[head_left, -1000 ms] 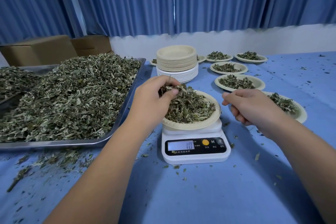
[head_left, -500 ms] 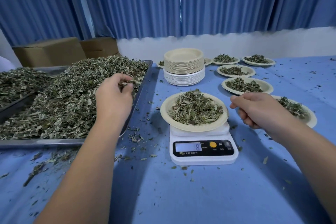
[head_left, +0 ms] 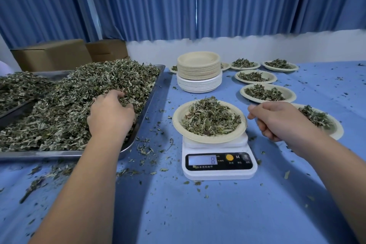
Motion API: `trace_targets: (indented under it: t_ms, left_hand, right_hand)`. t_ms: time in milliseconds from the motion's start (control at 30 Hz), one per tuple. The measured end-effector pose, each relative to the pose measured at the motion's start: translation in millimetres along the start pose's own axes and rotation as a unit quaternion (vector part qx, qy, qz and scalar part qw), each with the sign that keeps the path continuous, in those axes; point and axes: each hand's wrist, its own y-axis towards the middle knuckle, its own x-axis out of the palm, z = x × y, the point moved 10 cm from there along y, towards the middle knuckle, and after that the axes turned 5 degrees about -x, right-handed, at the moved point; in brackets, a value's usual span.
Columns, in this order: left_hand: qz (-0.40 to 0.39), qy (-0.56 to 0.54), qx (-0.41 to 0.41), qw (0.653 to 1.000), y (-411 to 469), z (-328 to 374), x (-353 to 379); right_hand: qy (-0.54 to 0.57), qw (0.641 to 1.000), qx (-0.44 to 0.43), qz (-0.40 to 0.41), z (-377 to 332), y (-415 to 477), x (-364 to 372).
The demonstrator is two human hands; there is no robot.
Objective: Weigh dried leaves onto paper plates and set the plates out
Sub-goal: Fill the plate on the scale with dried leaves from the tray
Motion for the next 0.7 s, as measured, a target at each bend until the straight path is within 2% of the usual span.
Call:
trace_targets:
  t_ms: [133, 300, 433, 567, 700]
  left_hand:
    - [0.024, -0.016, 0.025, 0.999, -4, 9, -1]
    - [0.012, -0.114, 0.16, 0.98, -26, 53, 7]
    - [-0.03, -0.166, 0.25, 0.953, -53, 82, 13]
    - [-0.116, -0.256, 0.276, 0.919, -73, 102, 16]
    - [-0.174, -0.222, 0.303, 0.91, -85, 130, 31]
  right_hand:
    - [-0.002, 1.0, -0.005, -0.001, -2, -1, 0]
    - [-0.002, 1.0, -0.006, 0.0, -2, -1, 0]
    - [0.0, 1.0, 0.0, 0.002, 0, -2, 0]
    - [-0.014, 1.0, -0.002, 0.003, -2, -3, 1]
    - [-0.02, 1.0, -0.008, 0.006, -7, -3, -3]
